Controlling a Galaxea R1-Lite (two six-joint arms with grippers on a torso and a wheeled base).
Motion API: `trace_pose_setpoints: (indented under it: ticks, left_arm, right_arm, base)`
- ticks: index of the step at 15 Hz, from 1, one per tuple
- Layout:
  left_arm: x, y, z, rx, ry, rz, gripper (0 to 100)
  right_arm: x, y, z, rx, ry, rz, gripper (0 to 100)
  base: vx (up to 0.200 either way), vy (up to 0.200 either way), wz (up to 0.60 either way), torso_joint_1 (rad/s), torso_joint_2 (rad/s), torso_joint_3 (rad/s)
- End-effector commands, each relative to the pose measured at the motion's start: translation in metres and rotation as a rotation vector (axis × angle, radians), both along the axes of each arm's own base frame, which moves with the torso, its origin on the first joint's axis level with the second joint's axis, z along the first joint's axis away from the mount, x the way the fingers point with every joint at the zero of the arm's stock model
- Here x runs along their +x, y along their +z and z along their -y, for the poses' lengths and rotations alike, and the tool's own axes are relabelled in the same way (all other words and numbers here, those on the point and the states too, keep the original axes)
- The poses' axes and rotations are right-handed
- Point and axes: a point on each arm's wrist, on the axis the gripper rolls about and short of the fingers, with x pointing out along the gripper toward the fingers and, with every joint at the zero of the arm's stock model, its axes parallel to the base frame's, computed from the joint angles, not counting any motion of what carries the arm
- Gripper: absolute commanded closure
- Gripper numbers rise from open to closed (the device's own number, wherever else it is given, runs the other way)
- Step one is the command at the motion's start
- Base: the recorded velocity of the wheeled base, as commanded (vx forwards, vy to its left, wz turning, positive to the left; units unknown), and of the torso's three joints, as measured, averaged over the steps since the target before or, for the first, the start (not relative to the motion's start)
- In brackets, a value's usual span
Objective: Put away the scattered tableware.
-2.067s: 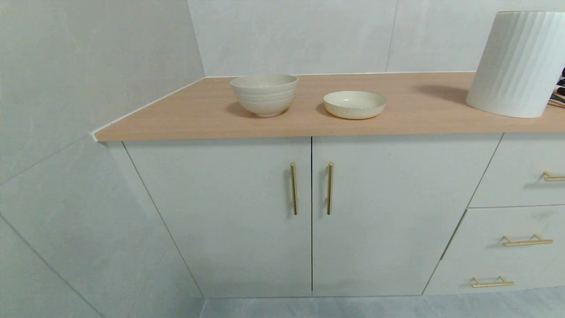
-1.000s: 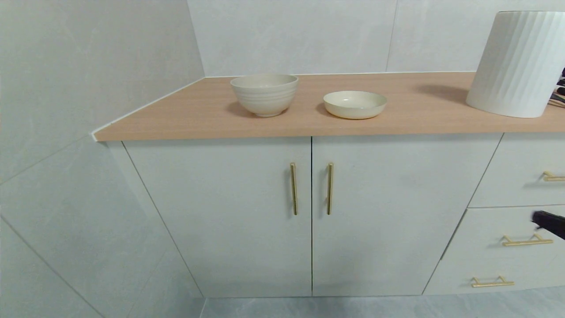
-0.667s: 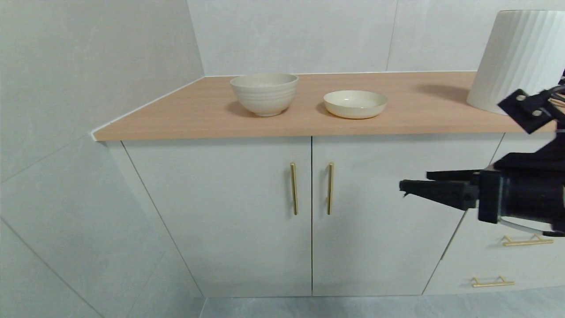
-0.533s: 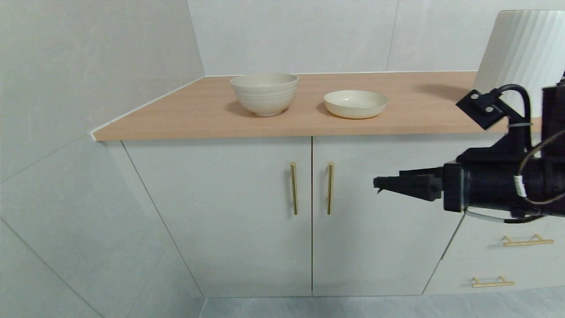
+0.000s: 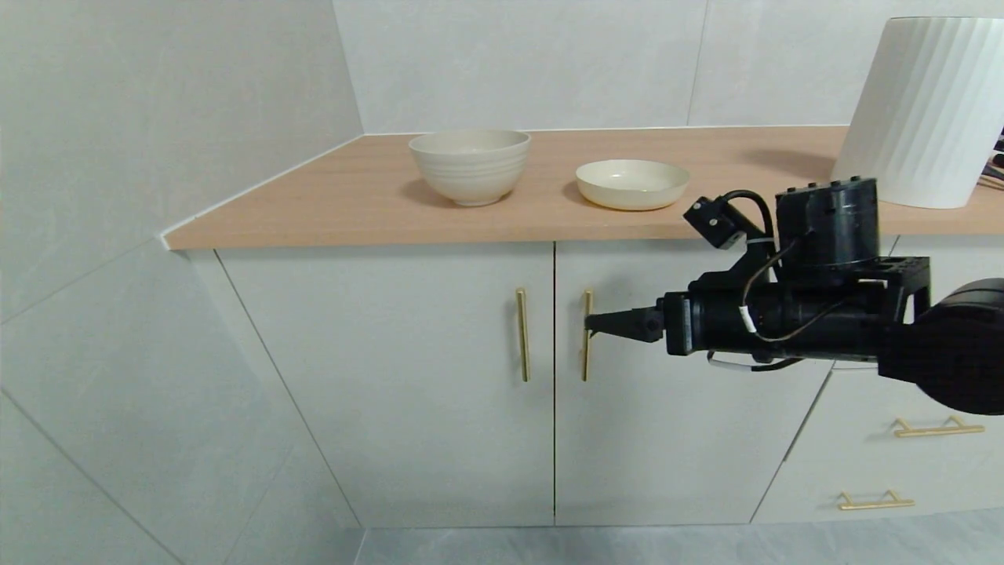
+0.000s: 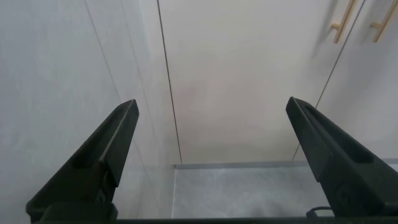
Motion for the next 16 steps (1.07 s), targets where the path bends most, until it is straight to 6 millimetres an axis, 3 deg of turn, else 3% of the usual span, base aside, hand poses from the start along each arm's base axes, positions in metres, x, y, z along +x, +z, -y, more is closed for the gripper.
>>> trace_pose_setpoints:
  ticks: [1,3,11,16]
  left_arm:
    - [0.0,0.0,0.0,0.0,0.0,0.0,0]
    - [0.0,0.0,0.0,0.0,0.0,0.0,0]
    - [0.0,0.0,0.0,0.0,0.0,0.0,0]
    - [0.0,0.0,0.0,0.0,0.0,0.0,0]
  right_arm:
    - [0.023,-0.04,-0.018,-0.007,0.001,-0.07,0]
    - [0.032,-0.051,-0.027,0.028,-0.01,-0.059,0]
    - [0.046,-0.058,-0.035,0.126,-0.085,0.013,0]
    - [0.042,-0.057,-0.047,0.184,-0.069,-0.004,0]
  base:
    - [0.0,0.0,0.0,0.0,0.0,0.0]
    - [0.0,0.0,0.0,0.0,0.0,0.0]
    - [0.0,0.0,0.0,0.0,0.0,0.0]
    - [0.0,0.0,0.0,0.0,0.0,0.0]
